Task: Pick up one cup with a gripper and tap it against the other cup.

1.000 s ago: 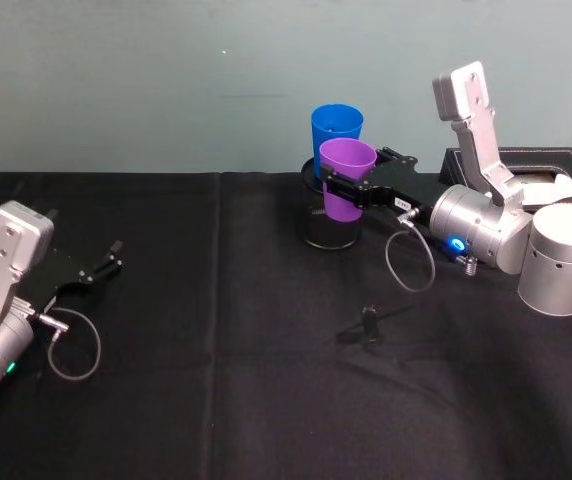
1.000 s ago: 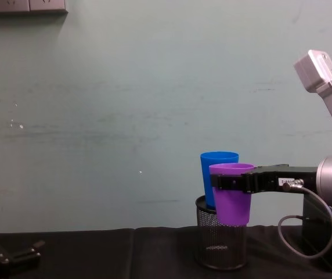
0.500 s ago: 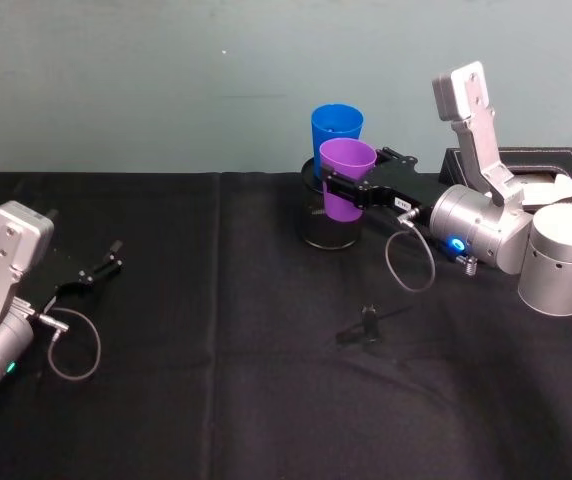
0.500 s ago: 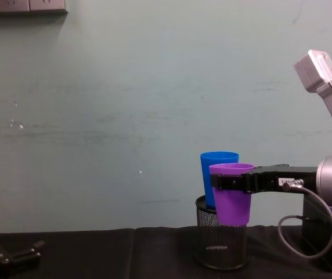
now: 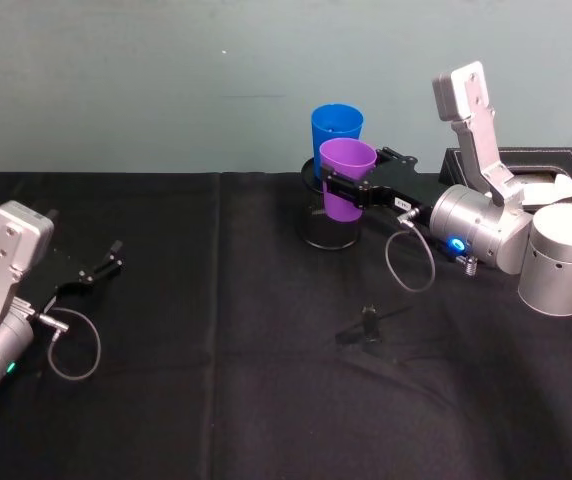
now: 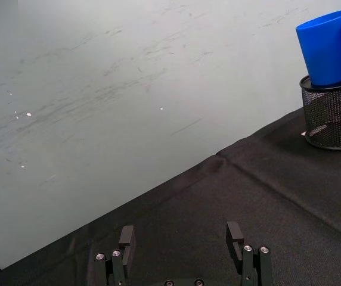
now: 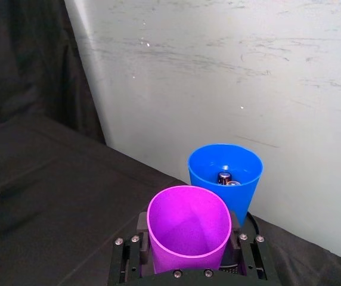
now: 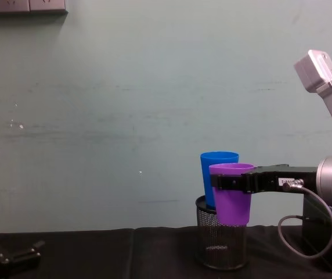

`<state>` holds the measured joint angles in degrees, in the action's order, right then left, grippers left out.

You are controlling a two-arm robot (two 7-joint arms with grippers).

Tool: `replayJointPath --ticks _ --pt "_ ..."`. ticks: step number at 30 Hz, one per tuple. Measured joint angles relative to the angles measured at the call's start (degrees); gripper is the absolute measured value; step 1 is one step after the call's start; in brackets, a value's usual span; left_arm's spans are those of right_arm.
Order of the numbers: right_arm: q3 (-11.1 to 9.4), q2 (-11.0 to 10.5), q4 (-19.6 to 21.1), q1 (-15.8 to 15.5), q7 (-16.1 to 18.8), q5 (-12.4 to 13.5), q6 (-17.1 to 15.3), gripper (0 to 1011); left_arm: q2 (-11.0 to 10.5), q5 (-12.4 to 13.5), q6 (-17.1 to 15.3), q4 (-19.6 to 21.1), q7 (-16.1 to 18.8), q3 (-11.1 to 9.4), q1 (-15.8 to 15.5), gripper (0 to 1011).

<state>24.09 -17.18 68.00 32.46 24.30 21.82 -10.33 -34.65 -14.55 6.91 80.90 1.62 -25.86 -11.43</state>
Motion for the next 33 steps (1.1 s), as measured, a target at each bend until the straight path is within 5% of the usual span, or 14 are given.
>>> replayJointPath --ticks 33 --pt "0.0 0.0 0.0 0.0 0.0 0.0 0.0 739 0.0 0.0 0.0 0.0 0.0 0.0 0.0 1000"
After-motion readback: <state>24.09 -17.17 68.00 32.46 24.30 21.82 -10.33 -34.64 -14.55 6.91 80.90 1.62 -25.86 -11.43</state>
